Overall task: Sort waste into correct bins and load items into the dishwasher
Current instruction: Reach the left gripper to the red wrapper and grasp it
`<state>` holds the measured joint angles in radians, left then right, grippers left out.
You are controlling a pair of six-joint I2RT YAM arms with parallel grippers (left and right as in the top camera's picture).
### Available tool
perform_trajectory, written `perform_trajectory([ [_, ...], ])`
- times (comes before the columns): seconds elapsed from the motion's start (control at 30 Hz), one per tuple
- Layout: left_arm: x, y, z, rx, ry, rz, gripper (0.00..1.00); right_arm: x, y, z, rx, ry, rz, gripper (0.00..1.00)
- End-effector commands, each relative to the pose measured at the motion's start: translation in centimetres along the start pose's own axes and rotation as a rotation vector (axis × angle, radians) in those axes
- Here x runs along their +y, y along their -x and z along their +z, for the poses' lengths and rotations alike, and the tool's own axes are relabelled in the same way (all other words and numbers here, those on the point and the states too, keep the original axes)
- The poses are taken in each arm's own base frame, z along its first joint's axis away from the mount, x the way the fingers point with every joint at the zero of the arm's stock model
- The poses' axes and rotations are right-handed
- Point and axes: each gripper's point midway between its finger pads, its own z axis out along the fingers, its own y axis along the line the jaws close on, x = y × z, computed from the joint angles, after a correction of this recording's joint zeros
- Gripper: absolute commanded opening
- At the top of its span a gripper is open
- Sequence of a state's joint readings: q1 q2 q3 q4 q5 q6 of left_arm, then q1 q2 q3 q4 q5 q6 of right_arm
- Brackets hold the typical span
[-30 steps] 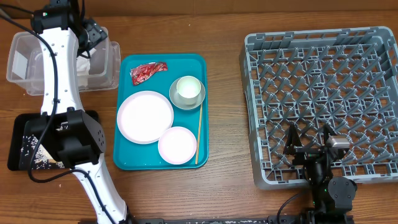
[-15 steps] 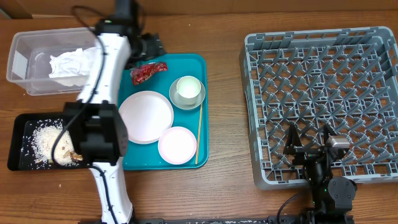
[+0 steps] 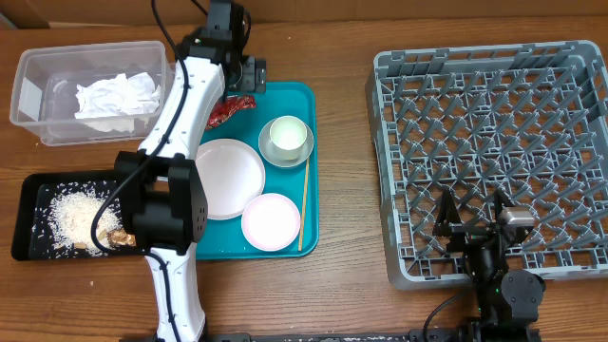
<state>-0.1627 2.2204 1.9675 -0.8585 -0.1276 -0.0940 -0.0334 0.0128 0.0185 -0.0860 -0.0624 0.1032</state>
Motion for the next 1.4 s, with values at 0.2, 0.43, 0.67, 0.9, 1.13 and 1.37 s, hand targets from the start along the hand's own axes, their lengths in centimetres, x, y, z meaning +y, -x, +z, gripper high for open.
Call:
perform_trajectory([
  [0.2, -0.1, -4.2, 3.5, 0.063, -0.013, 0.128, 1.0, -0.3, -0.1, 0.0, -0.006, -0.015, -0.006, 1.0],
  [0.43, -0.4, -2.9, 4.8, -0.036, -0.016, 0.134, 0.92, -0.3, -0.1, 0.0, -0.006, -0.015, -0.006, 1.0],
  [0.67, -0.6, -4.7, 6.3, -0.024, -0.029, 0.163, 0.89, -0.3, -0.1, 0.0, -0.006, -0.015, -0.006, 1.0],
  [0.9, -0.6, -4.0, 6.5, -0.062, -0.022, 0.157, 0.72, -0.3, -0.1, 0.0, -0.006, -0.015, -0.006, 1.0],
  [1.13, -0.7, -3.3, 6.5, -0.091, -0.022, 0.153, 0.34, -0.3, -0.1, 0.0, -0.006, -0.015, -0.006, 1.0],
  [1.37, -0.7, -1.3, 4.6, -0.135, -0.029, 0.064, 0.04, -0.3, -0.1, 0.0, -0.006, -0.015, -0.006, 1.0],
])
